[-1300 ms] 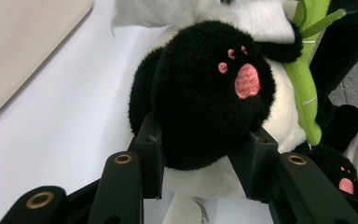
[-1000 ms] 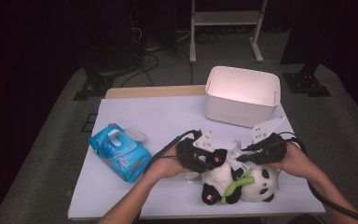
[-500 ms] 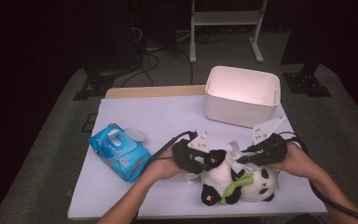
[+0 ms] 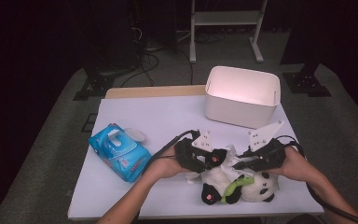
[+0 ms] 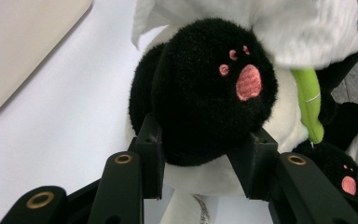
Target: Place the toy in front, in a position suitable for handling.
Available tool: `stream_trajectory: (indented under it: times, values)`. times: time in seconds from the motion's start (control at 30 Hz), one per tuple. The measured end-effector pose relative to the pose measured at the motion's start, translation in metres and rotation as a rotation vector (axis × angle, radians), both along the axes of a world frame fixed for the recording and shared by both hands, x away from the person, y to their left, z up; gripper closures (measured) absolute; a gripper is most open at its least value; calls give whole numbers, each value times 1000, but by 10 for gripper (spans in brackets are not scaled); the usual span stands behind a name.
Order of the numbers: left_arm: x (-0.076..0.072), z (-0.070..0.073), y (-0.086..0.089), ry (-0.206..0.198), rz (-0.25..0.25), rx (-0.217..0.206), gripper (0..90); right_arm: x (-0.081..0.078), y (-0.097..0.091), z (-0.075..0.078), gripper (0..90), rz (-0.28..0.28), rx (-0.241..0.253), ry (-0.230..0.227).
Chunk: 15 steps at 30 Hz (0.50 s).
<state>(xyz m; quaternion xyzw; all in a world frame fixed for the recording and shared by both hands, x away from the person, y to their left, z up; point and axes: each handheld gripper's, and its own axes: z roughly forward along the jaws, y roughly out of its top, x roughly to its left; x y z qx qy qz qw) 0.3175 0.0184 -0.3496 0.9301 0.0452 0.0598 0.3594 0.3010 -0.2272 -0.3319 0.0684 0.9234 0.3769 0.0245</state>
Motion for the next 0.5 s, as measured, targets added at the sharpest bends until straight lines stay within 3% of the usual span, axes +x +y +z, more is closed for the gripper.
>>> stream_trajectory:
  times: [0.13,0.2,0.27,0.5]
  values:
    - [1,-1,1,2,6,-3,585,-2,-14,-1,796,-20,2,0]
    - [1,-1,1,3,4,-11,585,-4,-28,-5,795,-69,-30,4]
    - [0,0,-3,-8,-1,-5,585,-1,-35,-8,795,-84,-6,23]
    - [-1,2,-3,-8,-14,6,585,13,-25,-9,792,-109,-4,-11]
